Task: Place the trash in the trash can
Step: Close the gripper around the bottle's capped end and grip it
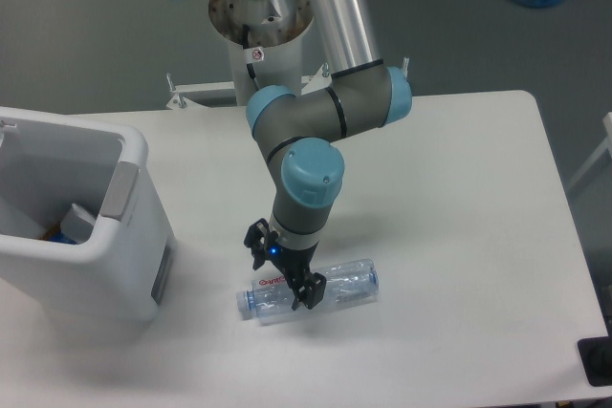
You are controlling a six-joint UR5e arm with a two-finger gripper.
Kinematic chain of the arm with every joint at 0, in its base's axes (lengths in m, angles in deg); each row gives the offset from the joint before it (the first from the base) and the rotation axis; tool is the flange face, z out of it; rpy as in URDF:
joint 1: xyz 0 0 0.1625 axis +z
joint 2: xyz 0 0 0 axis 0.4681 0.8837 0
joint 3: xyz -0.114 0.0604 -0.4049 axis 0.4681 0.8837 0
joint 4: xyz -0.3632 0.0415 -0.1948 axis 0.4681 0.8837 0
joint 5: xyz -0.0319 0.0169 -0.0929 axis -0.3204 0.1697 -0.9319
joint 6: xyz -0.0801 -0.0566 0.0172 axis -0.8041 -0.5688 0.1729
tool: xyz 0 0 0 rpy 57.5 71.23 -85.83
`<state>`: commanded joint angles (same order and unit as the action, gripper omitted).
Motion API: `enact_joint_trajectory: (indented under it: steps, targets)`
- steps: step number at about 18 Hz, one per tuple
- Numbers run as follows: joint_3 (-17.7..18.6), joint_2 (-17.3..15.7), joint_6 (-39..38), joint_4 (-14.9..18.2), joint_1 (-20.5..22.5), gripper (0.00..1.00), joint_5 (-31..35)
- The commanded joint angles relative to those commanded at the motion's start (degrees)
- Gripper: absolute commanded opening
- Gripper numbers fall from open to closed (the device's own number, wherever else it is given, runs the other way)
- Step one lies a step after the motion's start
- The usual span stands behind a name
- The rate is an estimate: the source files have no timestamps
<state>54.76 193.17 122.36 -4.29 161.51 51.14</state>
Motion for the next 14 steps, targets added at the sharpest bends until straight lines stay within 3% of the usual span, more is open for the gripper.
enact_joint_trajectory:
  steps: [4,10,14]
  targets:
    - [-2.64,2.90,-1.40,-0.79,-1.67,0.98,4.05]
    - [-3.25,3.00,-3.33,-0.79,-1.76,0.64,4.67]
    - [-4.65,2.91,-5.01,-0.79,-1.76,0.50,4.50]
